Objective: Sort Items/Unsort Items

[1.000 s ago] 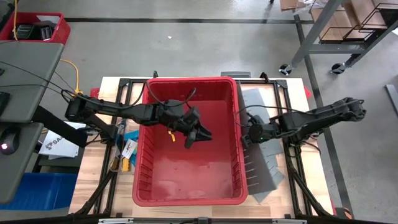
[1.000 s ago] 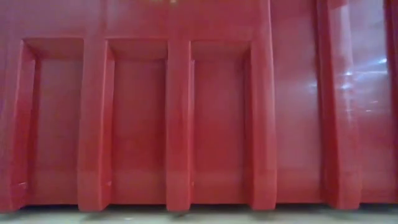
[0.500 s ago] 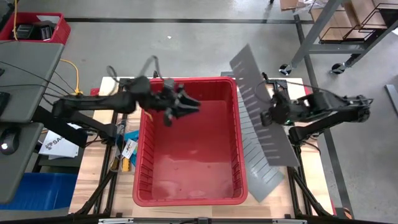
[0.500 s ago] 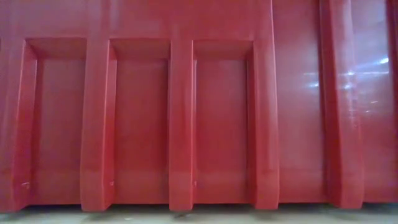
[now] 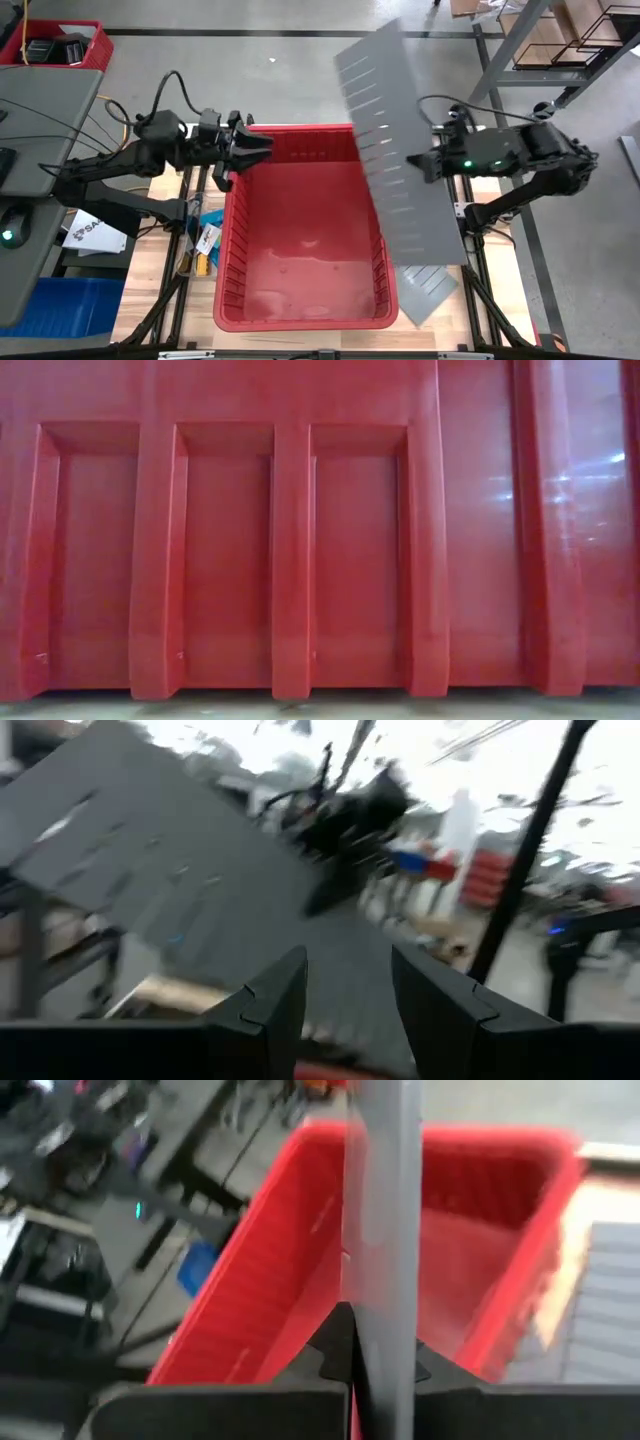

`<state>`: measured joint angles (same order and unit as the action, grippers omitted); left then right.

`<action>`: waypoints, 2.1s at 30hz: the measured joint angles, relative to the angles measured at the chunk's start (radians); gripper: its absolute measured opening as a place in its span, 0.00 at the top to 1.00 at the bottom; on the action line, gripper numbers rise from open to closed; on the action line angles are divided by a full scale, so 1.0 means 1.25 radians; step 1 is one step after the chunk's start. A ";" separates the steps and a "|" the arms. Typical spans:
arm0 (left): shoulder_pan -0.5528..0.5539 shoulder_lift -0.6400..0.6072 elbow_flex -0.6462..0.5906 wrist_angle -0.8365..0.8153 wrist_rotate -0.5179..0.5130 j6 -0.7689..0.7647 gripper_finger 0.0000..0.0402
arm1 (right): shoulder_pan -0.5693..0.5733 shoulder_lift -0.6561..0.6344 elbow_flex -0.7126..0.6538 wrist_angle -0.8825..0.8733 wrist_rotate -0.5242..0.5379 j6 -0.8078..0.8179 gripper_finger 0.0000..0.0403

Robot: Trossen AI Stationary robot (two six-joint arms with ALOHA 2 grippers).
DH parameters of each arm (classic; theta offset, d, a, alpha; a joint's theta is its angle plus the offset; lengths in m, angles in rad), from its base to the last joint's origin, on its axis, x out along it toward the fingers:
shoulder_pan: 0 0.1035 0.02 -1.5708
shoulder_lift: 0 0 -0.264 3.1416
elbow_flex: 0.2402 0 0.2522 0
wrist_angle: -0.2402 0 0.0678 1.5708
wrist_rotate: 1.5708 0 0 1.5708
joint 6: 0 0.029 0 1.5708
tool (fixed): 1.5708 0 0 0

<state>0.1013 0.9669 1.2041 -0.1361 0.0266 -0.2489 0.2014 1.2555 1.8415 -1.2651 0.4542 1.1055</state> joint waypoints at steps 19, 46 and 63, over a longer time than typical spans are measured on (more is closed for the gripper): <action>-0.021 -0.003 0.000 -0.606 -0.233 0.044 0.70 | 0.074 0.270 0.347 -0.239 0.015 0.332 1.00; -0.030 0.049 -0.065 -1.050 -0.221 -0.664 1.00 | 0.043 0.216 0.349 -0.245 0.022 0.134 1.00; -0.088 0.149 -0.075 -0.807 -0.177 -0.679 1.00 | 0.053 0.210 0.348 -0.245 -0.041 0.226 1.00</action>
<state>-0.0091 1.1534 1.1107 -1.1446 -0.1952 -1.0977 0.2671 1.5174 2.2765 -1.5719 0.4027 1.3876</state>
